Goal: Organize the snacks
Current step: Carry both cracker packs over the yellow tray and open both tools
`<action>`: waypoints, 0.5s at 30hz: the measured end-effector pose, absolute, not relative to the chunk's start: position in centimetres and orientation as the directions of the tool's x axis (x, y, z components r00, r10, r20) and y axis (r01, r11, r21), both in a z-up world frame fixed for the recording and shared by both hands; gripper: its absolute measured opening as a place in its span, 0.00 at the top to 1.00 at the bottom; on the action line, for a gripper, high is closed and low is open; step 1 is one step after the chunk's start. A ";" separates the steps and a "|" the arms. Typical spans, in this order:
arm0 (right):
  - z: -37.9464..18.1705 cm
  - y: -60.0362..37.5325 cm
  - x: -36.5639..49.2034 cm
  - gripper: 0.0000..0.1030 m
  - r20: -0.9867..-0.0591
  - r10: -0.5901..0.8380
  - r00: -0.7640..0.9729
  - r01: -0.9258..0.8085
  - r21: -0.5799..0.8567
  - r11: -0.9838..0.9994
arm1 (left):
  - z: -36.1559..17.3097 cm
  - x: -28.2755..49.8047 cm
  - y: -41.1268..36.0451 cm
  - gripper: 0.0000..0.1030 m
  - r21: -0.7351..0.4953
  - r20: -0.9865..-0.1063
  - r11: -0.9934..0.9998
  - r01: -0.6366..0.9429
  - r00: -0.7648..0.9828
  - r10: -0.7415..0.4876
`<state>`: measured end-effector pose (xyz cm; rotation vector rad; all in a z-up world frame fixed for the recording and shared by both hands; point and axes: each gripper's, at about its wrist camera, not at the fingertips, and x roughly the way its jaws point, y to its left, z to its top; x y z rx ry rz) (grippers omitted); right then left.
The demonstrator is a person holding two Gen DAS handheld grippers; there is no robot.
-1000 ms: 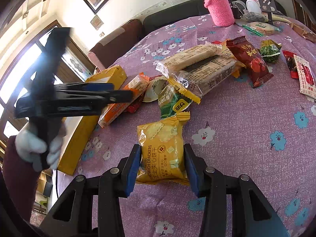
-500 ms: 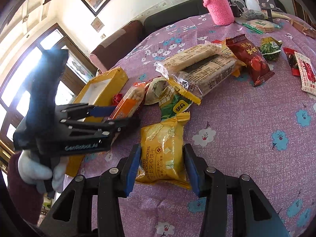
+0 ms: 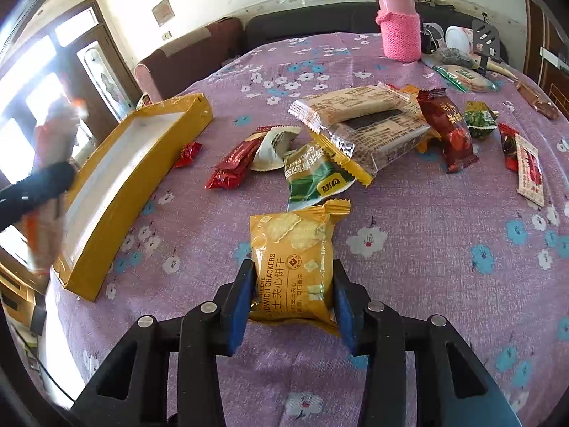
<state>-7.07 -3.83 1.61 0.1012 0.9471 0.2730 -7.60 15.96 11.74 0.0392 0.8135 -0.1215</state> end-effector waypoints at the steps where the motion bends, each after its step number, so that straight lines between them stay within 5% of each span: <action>1: 1.7 -3.8 -7.4 0.59 -0.787 0.271 0.554 -0.183 0.202 0.962 | 11.8 -7.9 16.5 0.47 -0.002 -0.722 0.994 0.106 0.688 -0.074; 15: 9.7 5.0 -9.5 0.60 -0.729 0.392 0.562 -0.353 0.218 0.910 | 11.2 -9.4 26.3 0.47 -0.065 -0.689 0.995 -0.077 0.725 0.011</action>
